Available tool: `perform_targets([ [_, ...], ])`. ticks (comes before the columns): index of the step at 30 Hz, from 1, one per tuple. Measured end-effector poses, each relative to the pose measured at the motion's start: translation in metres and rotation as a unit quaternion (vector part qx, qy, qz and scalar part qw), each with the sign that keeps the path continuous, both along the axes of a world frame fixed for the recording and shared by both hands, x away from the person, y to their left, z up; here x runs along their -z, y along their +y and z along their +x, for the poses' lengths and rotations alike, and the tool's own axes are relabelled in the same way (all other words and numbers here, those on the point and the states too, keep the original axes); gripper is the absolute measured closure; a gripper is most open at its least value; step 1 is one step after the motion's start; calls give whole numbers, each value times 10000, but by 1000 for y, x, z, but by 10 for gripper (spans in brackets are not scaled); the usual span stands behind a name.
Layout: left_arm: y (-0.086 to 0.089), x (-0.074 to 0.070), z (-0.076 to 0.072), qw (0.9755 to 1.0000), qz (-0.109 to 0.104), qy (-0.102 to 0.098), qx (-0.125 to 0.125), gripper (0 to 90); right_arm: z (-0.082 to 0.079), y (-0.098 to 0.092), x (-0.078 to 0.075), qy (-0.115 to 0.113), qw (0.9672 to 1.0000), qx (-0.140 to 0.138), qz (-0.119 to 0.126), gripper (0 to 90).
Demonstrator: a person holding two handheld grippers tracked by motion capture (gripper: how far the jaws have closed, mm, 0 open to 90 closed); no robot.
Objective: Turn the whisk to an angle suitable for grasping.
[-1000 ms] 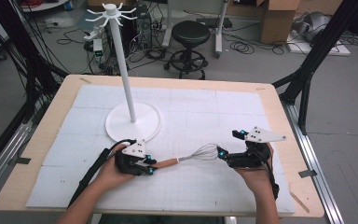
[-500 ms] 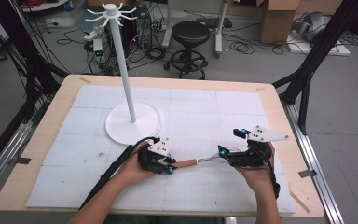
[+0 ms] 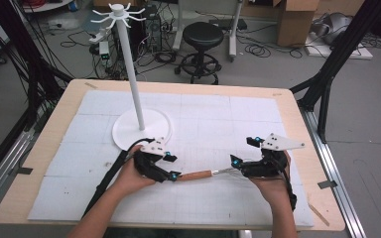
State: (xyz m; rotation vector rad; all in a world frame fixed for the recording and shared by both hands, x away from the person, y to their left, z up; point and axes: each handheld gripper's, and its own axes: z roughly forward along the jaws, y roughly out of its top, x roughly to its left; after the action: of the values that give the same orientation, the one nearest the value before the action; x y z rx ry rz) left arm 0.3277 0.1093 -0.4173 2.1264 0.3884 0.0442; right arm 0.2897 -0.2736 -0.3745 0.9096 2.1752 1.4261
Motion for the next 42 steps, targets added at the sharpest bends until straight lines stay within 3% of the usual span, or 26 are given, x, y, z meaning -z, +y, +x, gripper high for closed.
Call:
perform_targets([
  [3,24,-4,-1,9994,-242,89,-225,338,0,1,1,26,10000,12,-13,119],
  [7,47,-7,0,9983,-401,52,-422,294,1,5,3,62,9999,-29,-81,119],
  [16,80,-15,-4,9952,-847,-42,-486,255,1,8,3,68,9998,-77,-145,119],
  [24,88,-18,-6,9944,-926,-159,-483,226,2,10,3,72,9998,-110,-132,119],
  [30,96,-19,-5,9923,-1075,-188,-587,174,5,13,3,116,9997,-158,-168,119],
  [38,100,-19,-5,9923,-1010,-251,-678,127,7,11,5,167,9997,-104,-120,119],
  [42,101,-20,-6,9911,-1084,-287,-716,107,7,12,5,155,9997,-127,-152,119],
])
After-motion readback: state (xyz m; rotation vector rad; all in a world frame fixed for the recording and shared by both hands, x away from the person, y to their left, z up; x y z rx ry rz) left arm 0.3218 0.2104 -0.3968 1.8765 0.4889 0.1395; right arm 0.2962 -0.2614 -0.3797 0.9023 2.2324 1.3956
